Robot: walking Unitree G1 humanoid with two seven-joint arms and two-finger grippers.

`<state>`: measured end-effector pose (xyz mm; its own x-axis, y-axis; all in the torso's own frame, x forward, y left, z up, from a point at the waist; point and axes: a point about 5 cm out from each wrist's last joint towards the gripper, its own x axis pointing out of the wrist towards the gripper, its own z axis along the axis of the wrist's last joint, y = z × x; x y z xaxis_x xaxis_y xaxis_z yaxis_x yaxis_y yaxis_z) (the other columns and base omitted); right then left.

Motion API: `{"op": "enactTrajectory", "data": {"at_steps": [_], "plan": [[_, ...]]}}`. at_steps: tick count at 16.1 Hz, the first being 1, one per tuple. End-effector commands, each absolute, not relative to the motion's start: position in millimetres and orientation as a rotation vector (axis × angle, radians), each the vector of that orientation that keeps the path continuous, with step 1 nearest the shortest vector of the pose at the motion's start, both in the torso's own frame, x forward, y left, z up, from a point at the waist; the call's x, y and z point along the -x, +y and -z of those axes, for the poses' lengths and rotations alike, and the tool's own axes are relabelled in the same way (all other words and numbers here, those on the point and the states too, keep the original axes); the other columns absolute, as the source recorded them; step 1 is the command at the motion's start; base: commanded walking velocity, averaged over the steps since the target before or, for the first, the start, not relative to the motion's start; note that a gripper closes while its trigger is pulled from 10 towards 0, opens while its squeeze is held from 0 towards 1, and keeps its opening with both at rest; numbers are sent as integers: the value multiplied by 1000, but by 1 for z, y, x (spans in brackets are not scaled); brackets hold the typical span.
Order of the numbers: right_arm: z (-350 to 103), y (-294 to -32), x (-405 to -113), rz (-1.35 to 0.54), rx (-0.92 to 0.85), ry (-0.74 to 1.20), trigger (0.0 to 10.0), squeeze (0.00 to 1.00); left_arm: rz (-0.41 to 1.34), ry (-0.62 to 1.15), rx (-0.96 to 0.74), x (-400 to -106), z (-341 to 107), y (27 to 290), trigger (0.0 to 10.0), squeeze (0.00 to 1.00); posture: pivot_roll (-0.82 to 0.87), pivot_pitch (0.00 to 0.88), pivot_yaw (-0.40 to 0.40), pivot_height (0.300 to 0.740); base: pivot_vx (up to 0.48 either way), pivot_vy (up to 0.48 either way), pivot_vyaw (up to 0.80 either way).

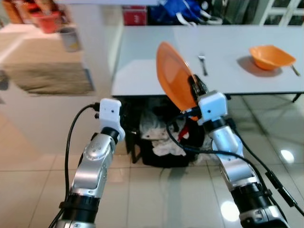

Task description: Setting the table

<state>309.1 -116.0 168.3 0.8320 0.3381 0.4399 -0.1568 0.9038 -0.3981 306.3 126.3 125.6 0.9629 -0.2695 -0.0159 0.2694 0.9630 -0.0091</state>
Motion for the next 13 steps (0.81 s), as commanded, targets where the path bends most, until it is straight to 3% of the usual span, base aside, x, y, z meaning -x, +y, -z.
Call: {"op": "enactTrajectory", "data": {"at_steps": [1, 10, 13], "plan": [[-181, -125, -311, -229, 365, -579, 0, 0, 284, 13, 8, -308, -127, 121, 10000, 0, -77, 0, 23, 736, 289, -379, 0], [-181, -122, -315, -240, 361, -580, 0, 0, 267, 12, 21, -310, -127, 124, 10000, 0, -63, 0, 16, 736, 297, -373, 0], [-181, -124, -315, -239, 365, -577, 0, 0, 265, 1, 34, -310, -129, 123, 10000, 0, -69, 0, 14, 736, 0, 0, 0]]}}
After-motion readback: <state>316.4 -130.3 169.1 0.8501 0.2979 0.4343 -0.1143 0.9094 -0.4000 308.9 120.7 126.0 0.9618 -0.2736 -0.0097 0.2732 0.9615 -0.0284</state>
